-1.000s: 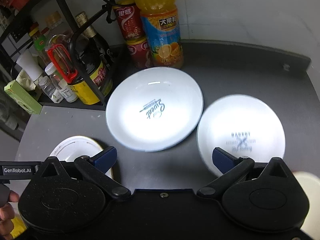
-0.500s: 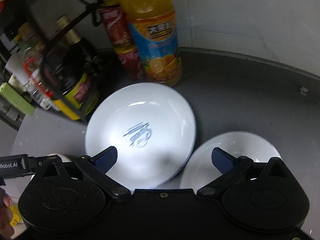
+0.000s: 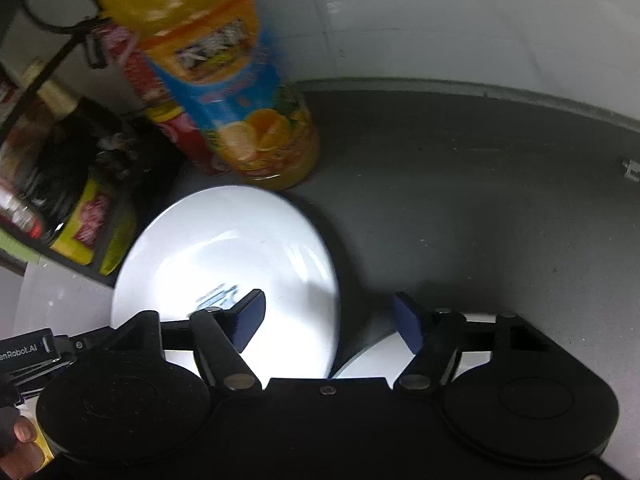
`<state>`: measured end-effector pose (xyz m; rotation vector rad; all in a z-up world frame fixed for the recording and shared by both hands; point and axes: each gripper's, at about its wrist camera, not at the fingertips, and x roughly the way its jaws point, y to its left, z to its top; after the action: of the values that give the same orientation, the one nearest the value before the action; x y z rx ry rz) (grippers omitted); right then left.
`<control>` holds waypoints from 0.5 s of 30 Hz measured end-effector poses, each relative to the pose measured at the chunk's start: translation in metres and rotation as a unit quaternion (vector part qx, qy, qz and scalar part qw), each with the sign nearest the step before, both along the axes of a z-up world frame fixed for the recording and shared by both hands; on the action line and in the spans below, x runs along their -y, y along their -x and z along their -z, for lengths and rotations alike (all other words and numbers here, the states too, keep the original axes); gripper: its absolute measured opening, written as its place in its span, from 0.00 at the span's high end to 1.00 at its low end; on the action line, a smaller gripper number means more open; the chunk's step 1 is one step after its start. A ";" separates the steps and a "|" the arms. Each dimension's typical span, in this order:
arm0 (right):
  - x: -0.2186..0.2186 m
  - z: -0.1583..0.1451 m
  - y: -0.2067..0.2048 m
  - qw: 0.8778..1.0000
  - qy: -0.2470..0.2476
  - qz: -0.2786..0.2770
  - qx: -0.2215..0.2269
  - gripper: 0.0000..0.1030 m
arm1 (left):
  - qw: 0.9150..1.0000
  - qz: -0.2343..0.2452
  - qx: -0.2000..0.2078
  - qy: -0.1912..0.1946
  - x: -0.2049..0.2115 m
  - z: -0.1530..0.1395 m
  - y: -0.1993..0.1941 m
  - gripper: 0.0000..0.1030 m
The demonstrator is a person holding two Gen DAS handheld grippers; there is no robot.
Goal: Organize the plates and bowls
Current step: 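Bring both grippers to the rim of the white 'Sweet' plate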
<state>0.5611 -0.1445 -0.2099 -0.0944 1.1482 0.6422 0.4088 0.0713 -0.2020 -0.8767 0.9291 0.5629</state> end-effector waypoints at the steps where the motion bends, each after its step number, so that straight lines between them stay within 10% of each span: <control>1: -0.001 0.003 -0.002 1.000 0.000 0.000 -0.001 0.41 | 1.000 -0.003 0.002 0.001 -0.001 0.003 -0.002 0.49; 15: -0.009 0.032 -0.008 1.000 -0.019 -0.006 -0.015 0.67 | 0.999 -0.035 -0.004 0.028 -0.007 0.039 -0.015 0.78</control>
<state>0.5691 -0.1359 -0.2417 -0.0590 1.1654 0.6776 0.4236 0.0781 -0.2412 -0.9610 0.9269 0.6035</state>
